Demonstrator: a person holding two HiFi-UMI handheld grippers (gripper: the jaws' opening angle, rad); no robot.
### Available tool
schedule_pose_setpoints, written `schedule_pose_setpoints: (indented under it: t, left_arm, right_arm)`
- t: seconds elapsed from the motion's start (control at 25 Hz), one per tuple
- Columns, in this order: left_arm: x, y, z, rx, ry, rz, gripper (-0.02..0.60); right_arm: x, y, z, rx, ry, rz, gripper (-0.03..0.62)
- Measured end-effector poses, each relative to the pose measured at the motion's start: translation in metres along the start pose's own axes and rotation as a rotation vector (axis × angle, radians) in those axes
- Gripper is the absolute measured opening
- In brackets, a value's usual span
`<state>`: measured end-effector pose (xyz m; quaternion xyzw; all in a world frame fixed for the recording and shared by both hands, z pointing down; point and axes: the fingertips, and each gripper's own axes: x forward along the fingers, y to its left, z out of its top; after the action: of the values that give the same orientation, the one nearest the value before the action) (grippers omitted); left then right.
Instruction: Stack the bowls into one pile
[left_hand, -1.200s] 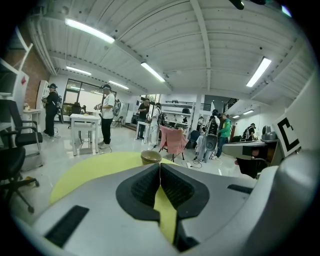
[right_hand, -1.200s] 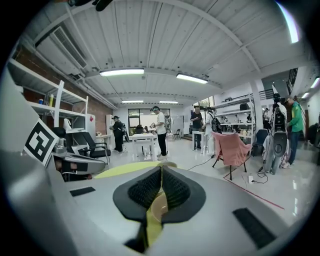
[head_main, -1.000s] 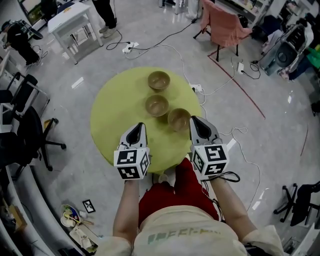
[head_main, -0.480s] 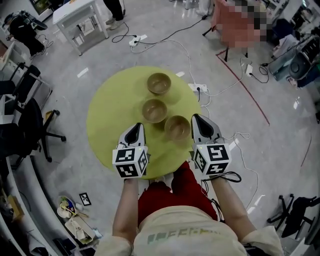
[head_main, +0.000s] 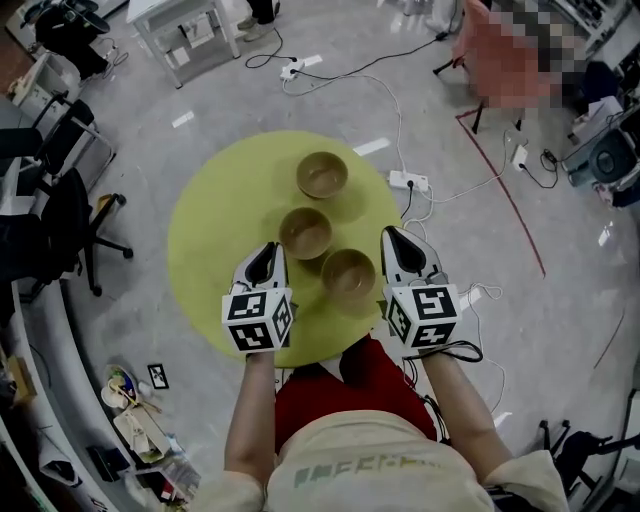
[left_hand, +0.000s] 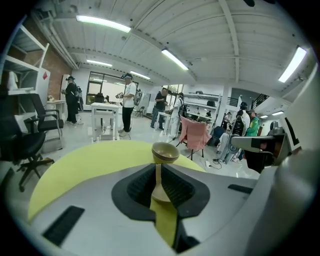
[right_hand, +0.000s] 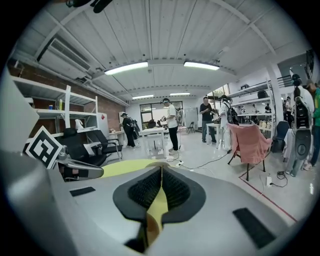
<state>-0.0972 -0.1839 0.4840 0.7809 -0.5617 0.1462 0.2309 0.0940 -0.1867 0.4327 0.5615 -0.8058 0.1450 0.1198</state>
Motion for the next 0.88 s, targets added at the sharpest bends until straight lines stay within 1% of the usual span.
schedule_pose_setpoints:
  t: [0.12, 0.32, 0.48, 0.72, 0.88]
  left_arm:
    - [0.012, 0.000, 0.002, -0.024, 0.008, 0.033, 0.026]
    - [0.026, 0.006, -0.001, -0.062, 0.025, 0.083, 0.028]
    - [0.038, 0.014, -0.004, -0.095, 0.049, 0.105, 0.067]
    - [0.052, 0.025, -0.020, -0.160, 0.091, 0.136, 0.094]
    - [0.061, 0.028, -0.031, -0.208, 0.112, 0.139, 0.095]
  right_arm:
    - [0.015, -0.009, 0.005, -0.012, 0.014, 0.037, 0.037]
    - [0.040, -0.012, 0.004, -0.027, 0.046, 0.100, 0.037]
    - [0.060, -0.013, 0.002, -0.033, 0.073, 0.139, 0.037]
    - [0.078, -0.013, -0.008, -0.029, 0.109, 0.173, 0.037]
    - [0.086, -0.015, -0.018, -0.027, 0.139, 0.183, 0.037]
